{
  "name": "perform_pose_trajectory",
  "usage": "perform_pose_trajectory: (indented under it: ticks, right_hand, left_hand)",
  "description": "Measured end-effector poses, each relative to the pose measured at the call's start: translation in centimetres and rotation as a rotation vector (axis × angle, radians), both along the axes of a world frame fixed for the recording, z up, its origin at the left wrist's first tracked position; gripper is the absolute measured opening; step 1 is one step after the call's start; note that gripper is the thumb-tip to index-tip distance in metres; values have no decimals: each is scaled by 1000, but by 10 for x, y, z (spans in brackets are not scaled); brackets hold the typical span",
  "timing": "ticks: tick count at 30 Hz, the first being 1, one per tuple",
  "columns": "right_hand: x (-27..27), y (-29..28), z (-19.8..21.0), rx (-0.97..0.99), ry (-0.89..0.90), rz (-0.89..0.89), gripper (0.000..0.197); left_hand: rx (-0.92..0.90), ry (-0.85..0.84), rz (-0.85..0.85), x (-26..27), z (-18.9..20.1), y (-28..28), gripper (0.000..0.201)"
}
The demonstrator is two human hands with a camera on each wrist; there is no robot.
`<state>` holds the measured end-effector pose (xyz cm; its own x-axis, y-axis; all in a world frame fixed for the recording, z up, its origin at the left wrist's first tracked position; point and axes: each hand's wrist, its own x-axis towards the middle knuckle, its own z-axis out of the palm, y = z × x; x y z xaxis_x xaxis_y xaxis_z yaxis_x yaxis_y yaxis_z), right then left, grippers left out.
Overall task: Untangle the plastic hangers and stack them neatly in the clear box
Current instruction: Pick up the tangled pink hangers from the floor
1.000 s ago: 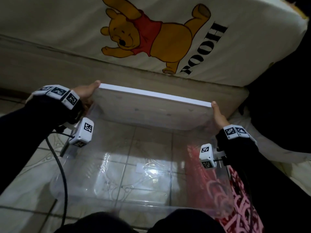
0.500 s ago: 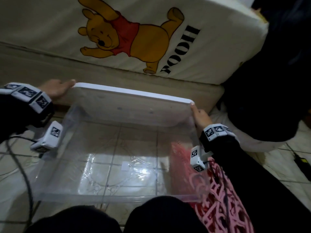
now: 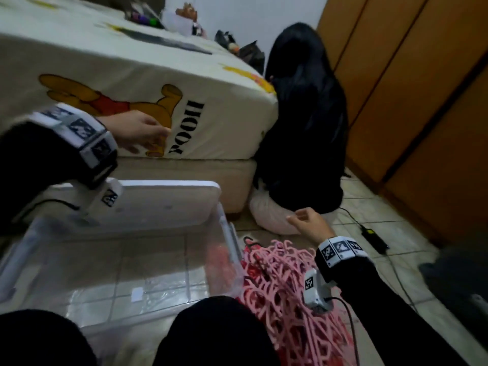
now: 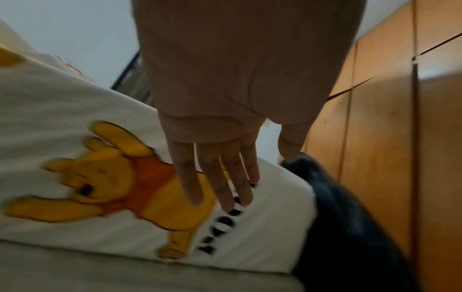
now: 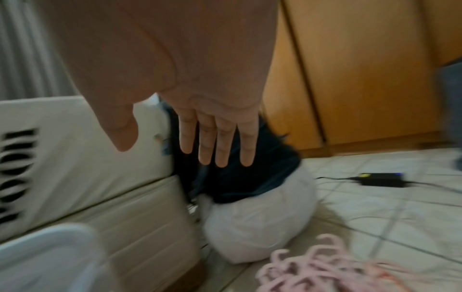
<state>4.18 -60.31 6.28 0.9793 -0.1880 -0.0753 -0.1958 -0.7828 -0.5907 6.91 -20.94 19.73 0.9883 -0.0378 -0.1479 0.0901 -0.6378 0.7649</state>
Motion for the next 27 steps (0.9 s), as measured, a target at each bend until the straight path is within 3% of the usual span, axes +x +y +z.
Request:
perform_pose_trajectory:
  ticks: [5,13,19,24,27]
  right_hand:
    - [-43,-63,-16,33,62,-150,50]
    - [-86,-131,-98,104,338,-372,68]
    - [-100,-145,-154,110,440,-426,78]
    - [-92,-150,-183,77,457,-452,91]
    - [-87,-154,-197,7,477,-502,97]
  left_hand:
    - [-15,41,-236,-3,-36,-132,35]
    - [170,221,-374,-24,-172,-266,51]
    - [304,280,-333,-20,-250,-301,63]
    - [340,294,-303,0,-290,-300,39]
    - [349,350,-270,5,-310,-305,51]
